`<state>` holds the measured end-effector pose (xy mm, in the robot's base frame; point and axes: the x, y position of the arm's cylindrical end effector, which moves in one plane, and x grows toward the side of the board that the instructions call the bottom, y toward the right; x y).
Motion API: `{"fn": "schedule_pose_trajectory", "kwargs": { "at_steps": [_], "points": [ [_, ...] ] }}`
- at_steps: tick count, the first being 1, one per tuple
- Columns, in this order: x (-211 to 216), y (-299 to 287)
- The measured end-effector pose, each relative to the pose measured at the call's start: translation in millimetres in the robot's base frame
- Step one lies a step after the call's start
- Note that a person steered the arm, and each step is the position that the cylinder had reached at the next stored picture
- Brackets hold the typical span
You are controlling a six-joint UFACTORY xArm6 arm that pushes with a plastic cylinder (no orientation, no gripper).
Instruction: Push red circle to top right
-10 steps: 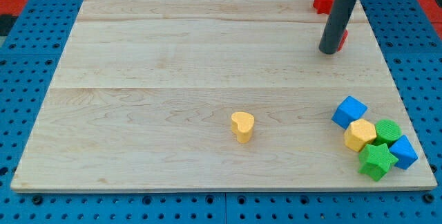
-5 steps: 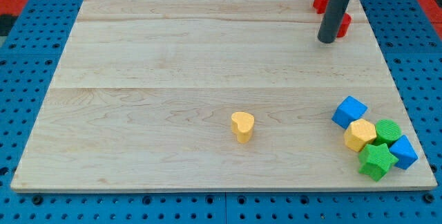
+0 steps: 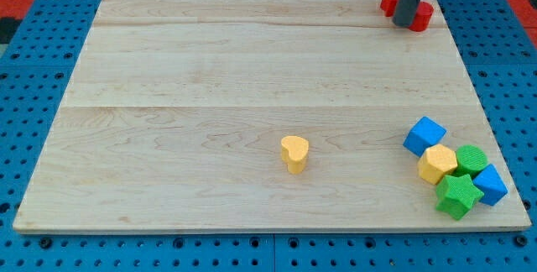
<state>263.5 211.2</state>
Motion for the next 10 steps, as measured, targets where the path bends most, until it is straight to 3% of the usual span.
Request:
{"fn": "schedule_pose_trajectory", "kwargs": {
  "at_steps": [1, 5, 10],
  "points": [
    [-8, 1],
    [52, 23],
    [11, 34]
  ]
}}
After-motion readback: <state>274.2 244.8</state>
